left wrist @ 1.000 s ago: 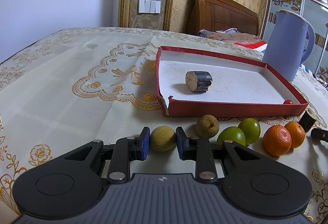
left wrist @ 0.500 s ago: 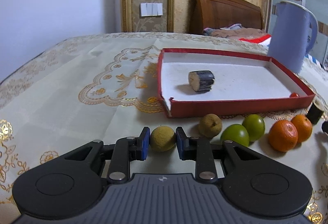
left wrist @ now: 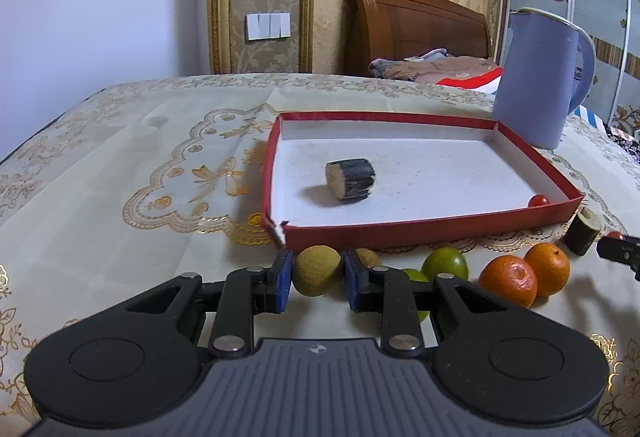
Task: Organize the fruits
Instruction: 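Lift and carry the yellow fruit and the tomato over the red tray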
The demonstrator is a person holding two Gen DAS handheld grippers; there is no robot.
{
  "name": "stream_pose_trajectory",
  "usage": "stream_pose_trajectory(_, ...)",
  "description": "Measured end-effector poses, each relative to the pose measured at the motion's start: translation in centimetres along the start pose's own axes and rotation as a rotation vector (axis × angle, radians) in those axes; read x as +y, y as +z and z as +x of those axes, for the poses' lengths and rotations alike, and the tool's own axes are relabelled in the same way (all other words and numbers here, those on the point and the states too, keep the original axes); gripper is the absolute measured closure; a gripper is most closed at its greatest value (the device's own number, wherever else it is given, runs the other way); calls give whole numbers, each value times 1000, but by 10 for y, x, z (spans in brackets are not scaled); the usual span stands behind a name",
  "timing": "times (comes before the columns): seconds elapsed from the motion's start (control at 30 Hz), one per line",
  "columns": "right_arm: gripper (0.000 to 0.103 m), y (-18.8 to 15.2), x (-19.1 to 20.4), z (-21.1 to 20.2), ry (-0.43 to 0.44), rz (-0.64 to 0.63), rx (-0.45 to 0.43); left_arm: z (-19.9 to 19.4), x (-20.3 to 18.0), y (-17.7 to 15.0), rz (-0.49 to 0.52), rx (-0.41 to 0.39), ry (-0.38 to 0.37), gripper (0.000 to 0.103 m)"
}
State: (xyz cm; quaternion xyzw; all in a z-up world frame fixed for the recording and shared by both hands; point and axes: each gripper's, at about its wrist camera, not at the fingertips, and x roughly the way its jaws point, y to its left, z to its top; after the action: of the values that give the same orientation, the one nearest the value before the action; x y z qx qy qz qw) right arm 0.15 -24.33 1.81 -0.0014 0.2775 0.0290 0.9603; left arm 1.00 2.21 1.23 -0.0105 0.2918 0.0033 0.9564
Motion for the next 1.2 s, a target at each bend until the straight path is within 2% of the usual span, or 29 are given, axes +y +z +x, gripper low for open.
stream_pose_trajectory(0.33, 79, 25, 14, 2, 16, -31, -27, 9, -16, 13, 5, 5, -26, 77)
stream_pose_trajectory(0.5, 79, 33, 21, 13, 12, -40, -30, 18, -18, 20, -14, 20, -40, 77)
stream_pose_trajectory(1.2, 79, 57, 33, 62, -15, -46, -15, 47, -51, 52, 25, 0, -49, 76)
